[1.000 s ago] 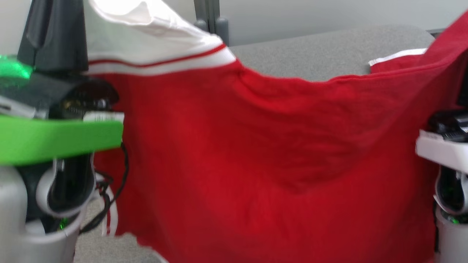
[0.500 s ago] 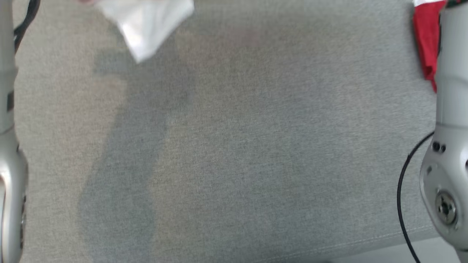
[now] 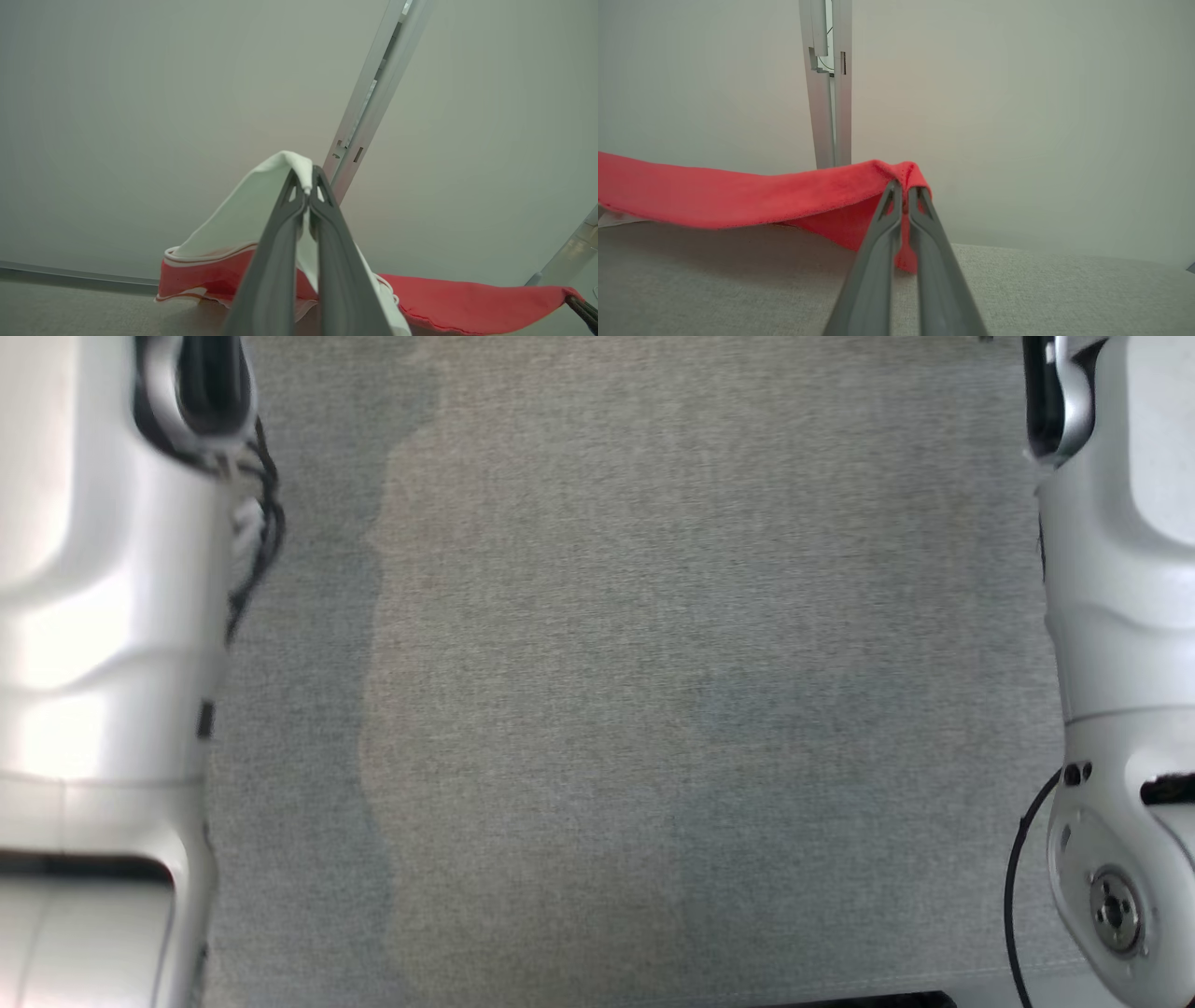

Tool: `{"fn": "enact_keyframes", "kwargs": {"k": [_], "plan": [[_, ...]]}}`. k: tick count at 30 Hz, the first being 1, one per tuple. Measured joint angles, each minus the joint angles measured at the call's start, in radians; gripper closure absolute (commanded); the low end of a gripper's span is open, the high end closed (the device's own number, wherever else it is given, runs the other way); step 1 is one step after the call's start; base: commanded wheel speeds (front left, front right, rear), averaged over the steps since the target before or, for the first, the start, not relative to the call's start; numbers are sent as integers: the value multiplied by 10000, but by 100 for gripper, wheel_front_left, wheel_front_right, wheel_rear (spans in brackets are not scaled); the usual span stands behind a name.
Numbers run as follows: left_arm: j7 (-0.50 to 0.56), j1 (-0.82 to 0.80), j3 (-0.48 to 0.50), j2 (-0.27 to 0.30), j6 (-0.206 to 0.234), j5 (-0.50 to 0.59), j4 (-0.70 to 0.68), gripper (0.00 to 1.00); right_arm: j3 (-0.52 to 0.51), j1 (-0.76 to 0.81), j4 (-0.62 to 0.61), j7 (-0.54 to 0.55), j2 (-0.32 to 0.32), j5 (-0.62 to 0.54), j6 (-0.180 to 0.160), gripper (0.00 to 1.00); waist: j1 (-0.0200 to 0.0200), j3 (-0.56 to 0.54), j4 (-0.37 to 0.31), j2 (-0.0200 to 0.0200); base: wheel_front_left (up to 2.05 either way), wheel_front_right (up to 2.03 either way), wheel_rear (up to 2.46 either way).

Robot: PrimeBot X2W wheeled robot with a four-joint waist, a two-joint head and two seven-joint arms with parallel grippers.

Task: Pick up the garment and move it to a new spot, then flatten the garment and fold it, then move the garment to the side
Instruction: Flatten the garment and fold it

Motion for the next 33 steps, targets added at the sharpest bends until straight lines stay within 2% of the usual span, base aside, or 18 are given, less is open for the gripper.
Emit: {"fn": "enact_keyframes", "kwargs": {"k": [5, 13, 21, 29, 33], "plan": [[-27, 1924, 821, -238, -234, 219, -897, 100, 54, 872, -382, 0, 73, 585, 0, 100, -1, 113, 241, 0, 0, 0, 0], [-29, 4278, 1522, -614, -454, 652, -2211, 100, 290, 2203, -926, 0, 107, 1379, 0, 100, -2, -534, 156, 0, 0, 0, 0], [-29, 6972, 1511, -777, -531, 771, -3628, 100, 719, 4093, -1937, -2, 153, 2389, -2, 100, -2, -1600, 74, 0, 0, 0, 0], [-31, 10311, 1241, -878, -556, 587, -5129, 100, 855, 7248, -3814, 0, 163, 3047, 0, 100, -3, -3068, 109, 0, 0, 0, 0], [-33, 11851, 1030, -892, -326, 370, -5996, 100, 811, 8800, -4792, 0, 173, 3273, -2, 100, -3, -3841, 156, 0, 0, 0, 0]]}}
